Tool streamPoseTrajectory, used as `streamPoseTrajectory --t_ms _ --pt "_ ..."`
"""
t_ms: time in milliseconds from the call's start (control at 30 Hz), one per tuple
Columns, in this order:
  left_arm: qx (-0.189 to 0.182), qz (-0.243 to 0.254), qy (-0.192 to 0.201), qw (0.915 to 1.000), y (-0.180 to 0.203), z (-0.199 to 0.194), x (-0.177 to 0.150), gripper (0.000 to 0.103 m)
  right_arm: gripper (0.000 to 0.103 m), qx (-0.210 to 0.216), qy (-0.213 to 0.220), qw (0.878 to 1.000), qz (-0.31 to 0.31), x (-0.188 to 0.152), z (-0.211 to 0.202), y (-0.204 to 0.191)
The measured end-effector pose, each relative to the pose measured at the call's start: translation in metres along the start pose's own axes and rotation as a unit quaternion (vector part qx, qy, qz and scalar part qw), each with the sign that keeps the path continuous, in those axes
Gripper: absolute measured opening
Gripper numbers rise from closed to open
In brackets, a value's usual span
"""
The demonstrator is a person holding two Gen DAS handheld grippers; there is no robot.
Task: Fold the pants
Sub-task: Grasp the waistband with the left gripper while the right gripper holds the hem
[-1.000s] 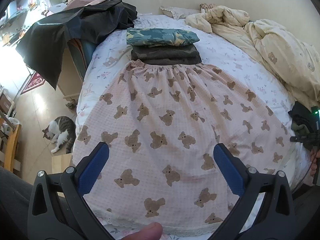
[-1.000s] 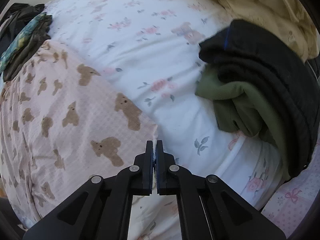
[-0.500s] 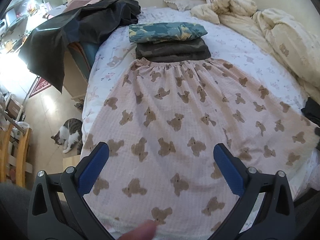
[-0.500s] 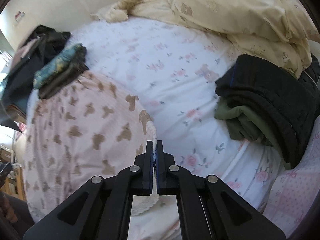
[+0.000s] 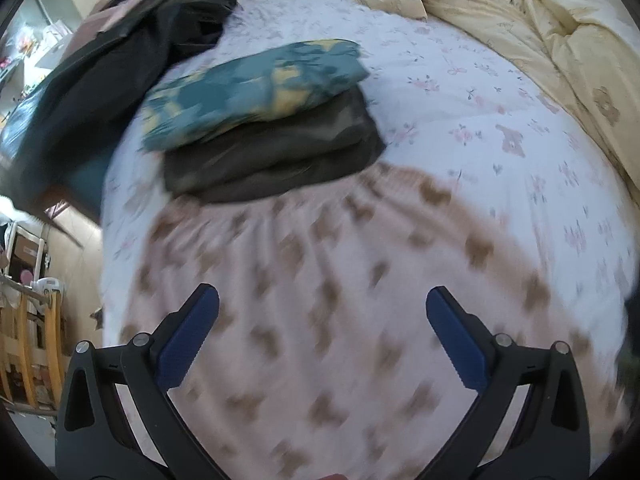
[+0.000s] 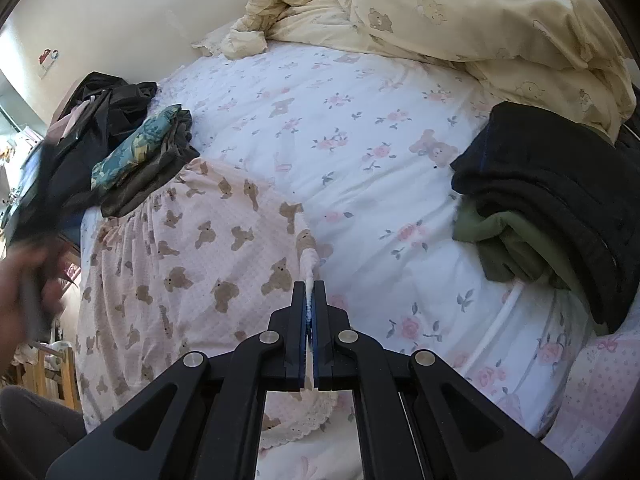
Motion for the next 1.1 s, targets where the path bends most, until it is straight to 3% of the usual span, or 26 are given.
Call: streamPoseTrajectory --t_ms 133,233,400,500,567,600,667,700,733,833,1100 --pt "-0.019 -0.032 -0.020 0.9991 0.033 0.045 0.042 0.092 0.000 0.010 -0.002 1.000 -0.002 0.001 0.000 -0.001" --pt "0.000 -0.056 -0.030 0.9980 0.045 0.075 0.064 0.085 0.000 0.015 -0.008 1.000 0.000 0.002 0.002 -0.001" --pt "0.001 -0.075 -0.076 0.9943 0.065 0.116 0.066 0.079 0.000 0.012 -0.011 1.000 -0.011 0.007 0.006 -0.001" --pt "-0.019 -0.086 -0.073 0.9934 0.077 0.124 0.068 0.079 0.000 0.018 -0.018 1.000 -0.008 0.007 0.010 -0.001" --pt "0.002 -0.067 -0.074 0.9950 0.085 0.130 0.067 0.079 0.000 0.025 -0.020 0.999 -0.008 0.007 0.010 -0.003" --pt "0.013 -0.060 -0.078 0.9951 0.087 0.135 0.065 0.073 0.000 0.024 -0.019 0.999 -0.010 0.007 0.010 -0.005" --pt "0.020 -0.057 -0.101 0.9931 0.089 0.147 0.057 0.048 0.000 0.027 -0.019 0.999 -0.011 0.008 0.010 -0.009" --pt "0.020 -0.055 -0.113 0.9919 0.091 0.152 0.054 0.027 0.000 0.029 -0.020 0.999 -0.012 0.008 0.011 -0.010" --pt "0.020 -0.052 -0.118 0.9914 0.091 0.156 0.052 0.014 0.000 0.029 -0.020 0.999 -0.013 0.008 0.011 -0.011" --pt "0.031 -0.027 -0.111 0.9930 0.090 0.153 0.052 0.003 0.000 0.030 -0.020 0.999 -0.023 0.008 0.010 -0.016" --pt "0.009 -0.008 -0.096 0.9953 0.073 0.115 0.070 0.001 0.000 0.042 -0.009 0.999 -0.032 0.006 -0.004 -0.021"
Point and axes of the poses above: each gripper's, at about its wrist camera, not at the fingertips, and z roughly the way its jaws point, y to its right, x to its top, the point moved 8 cm from there along z, roughly the way its jaws point, and after that the axes turned 4 degrees about -x, right-handed, at the moved point
